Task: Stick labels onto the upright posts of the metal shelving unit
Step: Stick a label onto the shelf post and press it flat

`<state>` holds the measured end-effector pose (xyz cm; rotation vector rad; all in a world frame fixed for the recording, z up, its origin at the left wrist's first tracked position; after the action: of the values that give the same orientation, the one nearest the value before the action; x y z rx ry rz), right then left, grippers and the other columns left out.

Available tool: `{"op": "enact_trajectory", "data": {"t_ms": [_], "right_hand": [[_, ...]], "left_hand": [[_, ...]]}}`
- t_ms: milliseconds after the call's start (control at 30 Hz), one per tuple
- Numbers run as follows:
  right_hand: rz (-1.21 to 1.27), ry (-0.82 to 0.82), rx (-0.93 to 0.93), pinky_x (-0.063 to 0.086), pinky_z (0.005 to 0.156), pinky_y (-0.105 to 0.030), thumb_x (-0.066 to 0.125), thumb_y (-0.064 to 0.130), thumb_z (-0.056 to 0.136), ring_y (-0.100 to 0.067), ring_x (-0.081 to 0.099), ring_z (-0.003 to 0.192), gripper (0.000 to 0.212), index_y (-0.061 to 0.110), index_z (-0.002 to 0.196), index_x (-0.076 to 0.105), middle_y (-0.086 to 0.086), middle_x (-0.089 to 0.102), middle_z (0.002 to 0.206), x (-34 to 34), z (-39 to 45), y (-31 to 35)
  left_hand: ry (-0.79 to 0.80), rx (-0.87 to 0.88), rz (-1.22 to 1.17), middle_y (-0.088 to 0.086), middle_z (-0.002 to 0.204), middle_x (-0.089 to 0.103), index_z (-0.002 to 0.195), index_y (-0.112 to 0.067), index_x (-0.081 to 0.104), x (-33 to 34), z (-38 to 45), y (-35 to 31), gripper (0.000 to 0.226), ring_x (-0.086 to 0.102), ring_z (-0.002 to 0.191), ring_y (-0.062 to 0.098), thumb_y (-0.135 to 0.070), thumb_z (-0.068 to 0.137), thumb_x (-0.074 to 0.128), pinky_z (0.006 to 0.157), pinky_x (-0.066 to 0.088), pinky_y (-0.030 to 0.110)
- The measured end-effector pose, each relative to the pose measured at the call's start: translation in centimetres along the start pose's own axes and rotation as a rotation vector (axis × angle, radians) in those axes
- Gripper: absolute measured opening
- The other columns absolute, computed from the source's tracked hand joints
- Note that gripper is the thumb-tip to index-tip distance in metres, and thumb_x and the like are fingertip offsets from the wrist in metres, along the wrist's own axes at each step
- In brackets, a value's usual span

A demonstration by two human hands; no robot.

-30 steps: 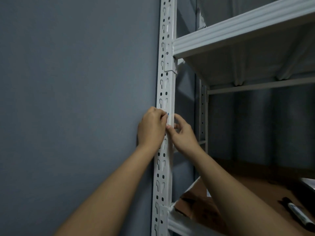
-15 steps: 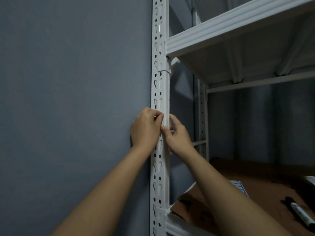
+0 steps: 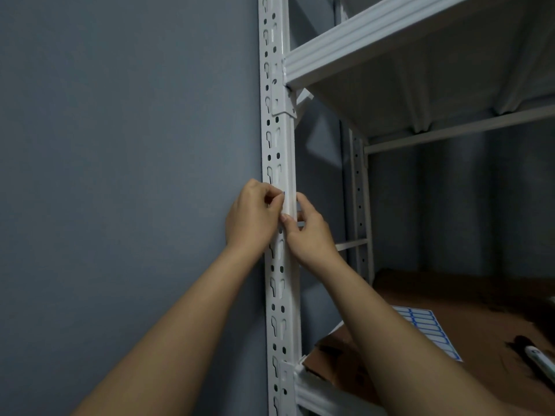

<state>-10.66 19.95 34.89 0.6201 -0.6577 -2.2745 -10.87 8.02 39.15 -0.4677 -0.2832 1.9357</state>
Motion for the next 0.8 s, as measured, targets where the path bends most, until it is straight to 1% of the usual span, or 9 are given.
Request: {"op": "enact_trajectory", "data": {"t_ms": [67, 167, 267, 433, 533, 633, 733, 800], "right_hand": [[-0.009, -0.002, 0.016, 0.046, 0.101, -0.043, 0.049, 0.034, 0.092, -0.026, 0.057, 0.117, 0.052, 0.031, 0.143, 0.037, -0.004, 0.059, 0.131, -0.1, -0.1, 0.2], [-0.022, -0.004, 0.03, 0.046, 0.099, -0.044, 0.049, 0.033, 0.093, -0.03, 0.058, 0.113, 0.052, 0.03, 0.143, 0.036, -0.009, 0.06, 0.128, -0.1, -0.2, 0.3], [-0.046, -0.007, 0.024, 0.049, 0.095, -0.048, 0.045, 0.035, 0.091, -0.034, 0.059, 0.109, 0.051, 0.031, 0.141, 0.036, -0.012, 0.061, 0.123, 0.0, -0.3, 0.6], [-0.062, -0.007, 0.046, 0.048, 0.096, -0.046, 0.043, 0.034, 0.092, -0.033, 0.059, 0.11, 0.053, 0.032, 0.144, 0.033, -0.012, 0.062, 0.124, 0.0, -0.6, 0.8], [-0.07, -0.002, 0.048, 0.046, 0.098, -0.043, 0.044, 0.03, 0.095, -0.031, 0.057, 0.114, 0.052, 0.03, 0.146, 0.032, -0.009, 0.06, 0.129, -0.2, -0.8, 1.1], [-0.079, -0.005, 0.053, 0.045, 0.099, -0.042, 0.045, 0.029, 0.096, -0.029, 0.057, 0.115, 0.053, 0.03, 0.147, 0.03, -0.006, 0.058, 0.132, -0.4, -0.9, 1.2], [-0.092, -0.009, 0.046, 0.047, 0.096, -0.043, 0.044, 0.029, 0.096, -0.032, 0.059, 0.11, 0.051, 0.031, 0.146, 0.03, -0.008, 0.061, 0.126, -0.3, -1.0, 1.3], [-0.097, -0.008, 0.048, 0.046, 0.097, -0.042, 0.042, 0.028, 0.097, -0.031, 0.057, 0.114, 0.052, 0.03, 0.147, 0.029, -0.007, 0.059, 0.129, -0.3, -1.0, 1.3]], "left_hand": [[0.007, 0.02, -0.037, -0.003, 0.099, 0.06, 0.089, -0.017, 0.068, 0.1, -0.2, 0.2, 0.009, 0.06, 0.09, 0.013, -0.022, 0.09, 0.06, 0.08, 0.048, 0.032], [-0.009, 0.025, -0.047, 0.0, 0.097, 0.062, 0.087, -0.015, 0.069, -0.1, 0.1, 0.2, 0.01, 0.061, 0.089, 0.015, -0.022, 0.089, 0.061, 0.08, 0.048, 0.031], [-0.009, 0.035, -0.036, 0.002, 0.097, 0.062, 0.087, -0.013, 0.069, -0.1, 0.3, 0.1, 0.012, 0.061, 0.088, 0.016, -0.021, 0.089, 0.061, 0.08, 0.049, 0.032], [0.0, 0.057, -0.025, 0.002, 0.098, 0.059, 0.087, -0.012, 0.066, 0.2, 0.2, 0.0, 0.012, 0.059, 0.086, 0.017, -0.021, 0.09, 0.059, 0.079, 0.049, 0.034], [-0.009, 0.038, -0.04, 0.002, 0.097, 0.058, 0.087, -0.012, 0.066, 0.3, 0.1, 0.1, 0.011, 0.059, 0.085, 0.015, -0.019, 0.09, 0.058, 0.077, 0.047, 0.029], [-0.015, 0.03, -0.077, -0.001, 0.093, 0.059, 0.084, -0.013, 0.067, 0.1, 0.1, 0.2, 0.011, 0.059, 0.085, 0.013, -0.019, 0.089, 0.06, 0.073, 0.041, 0.021], [-0.009, 0.019, -0.06, 0.001, 0.095, 0.062, 0.083, -0.011, 0.068, 0.0, 0.3, 0.1, 0.014, 0.06, 0.086, 0.015, -0.021, 0.089, 0.061, 0.075, 0.043, 0.024], [-0.001, 0.033, 0.005, 0.002, 0.098, 0.062, 0.085, -0.012, 0.066, 0.1, 0.6, -0.1, 0.016, 0.06, 0.088, 0.017, -0.025, 0.09, 0.059, 0.076, 0.045, 0.028]]}}
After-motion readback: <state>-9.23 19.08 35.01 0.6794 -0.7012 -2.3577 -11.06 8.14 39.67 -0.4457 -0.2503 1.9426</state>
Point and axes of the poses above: each hand's wrist, its own z-axis towards the middle knuckle, its own x-axis out of the palm, y = z × x, the point moved 6 cm from there along z, towards the middle knuckle
